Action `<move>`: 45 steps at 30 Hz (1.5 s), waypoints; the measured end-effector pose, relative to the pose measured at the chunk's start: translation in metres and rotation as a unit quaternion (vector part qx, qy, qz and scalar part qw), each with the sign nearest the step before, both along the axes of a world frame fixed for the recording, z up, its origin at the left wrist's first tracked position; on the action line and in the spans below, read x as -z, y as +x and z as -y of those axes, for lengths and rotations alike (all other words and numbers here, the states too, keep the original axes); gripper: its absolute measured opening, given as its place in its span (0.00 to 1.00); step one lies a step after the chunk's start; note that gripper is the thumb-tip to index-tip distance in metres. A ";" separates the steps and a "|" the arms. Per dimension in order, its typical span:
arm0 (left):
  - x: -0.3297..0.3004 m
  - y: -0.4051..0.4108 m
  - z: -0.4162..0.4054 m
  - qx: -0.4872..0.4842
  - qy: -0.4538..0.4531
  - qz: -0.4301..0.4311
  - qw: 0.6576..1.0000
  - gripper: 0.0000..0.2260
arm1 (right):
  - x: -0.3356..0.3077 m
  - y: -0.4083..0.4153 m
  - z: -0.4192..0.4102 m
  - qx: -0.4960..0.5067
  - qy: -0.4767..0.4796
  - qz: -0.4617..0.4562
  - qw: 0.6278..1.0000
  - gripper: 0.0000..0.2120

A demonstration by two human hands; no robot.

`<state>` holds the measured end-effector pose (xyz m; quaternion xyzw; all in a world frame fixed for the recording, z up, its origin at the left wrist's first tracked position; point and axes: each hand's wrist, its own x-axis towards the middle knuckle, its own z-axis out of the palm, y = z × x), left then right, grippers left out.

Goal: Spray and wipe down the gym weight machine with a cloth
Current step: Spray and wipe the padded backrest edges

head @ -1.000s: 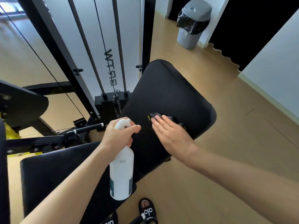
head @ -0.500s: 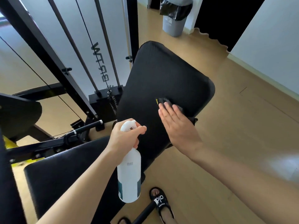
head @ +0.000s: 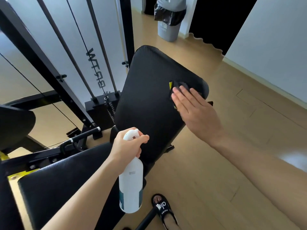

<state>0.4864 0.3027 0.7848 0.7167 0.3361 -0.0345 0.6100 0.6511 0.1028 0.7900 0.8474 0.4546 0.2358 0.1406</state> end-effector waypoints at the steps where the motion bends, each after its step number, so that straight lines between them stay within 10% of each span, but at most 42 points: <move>1: -0.002 0.002 0.002 0.003 -0.002 0.003 1.000 0.11 | 0.000 -0.002 -0.001 0.028 0.042 0.002 0.999 0.25; 7: -0.003 0.007 0.000 -0.005 -0.009 0.018 1.000 0.10 | 0.045 -0.032 -0.025 0.085 0.121 -0.017 0.989 0.24; 20: 0.016 -0.011 -0.025 -0.061 0.005 -0.007 0.998 0.10 | 0.110 -0.047 -0.034 -0.164 -0.203 -0.074 0.962 0.26; 29: 0.016 -0.010 -0.064 -0.126 -0.002 0.012 0.992 0.09 | 0.004 0.041 -0.156 -0.041 -0.196 0.033 0.979 0.29; 35: 0.032 -0.012 -0.086 -0.161 -0.003 0.017 0.987 0.09 | 0.062 0.031 -0.196 -0.039 -0.220 0.006 0.975 0.29; 45: 0.058 -0.017 -0.095 -0.200 -0.007 0.001 0.980 0.09 | 0.144 -0.044 -0.161 -0.214 -0.396 -0.063 0.891 0.29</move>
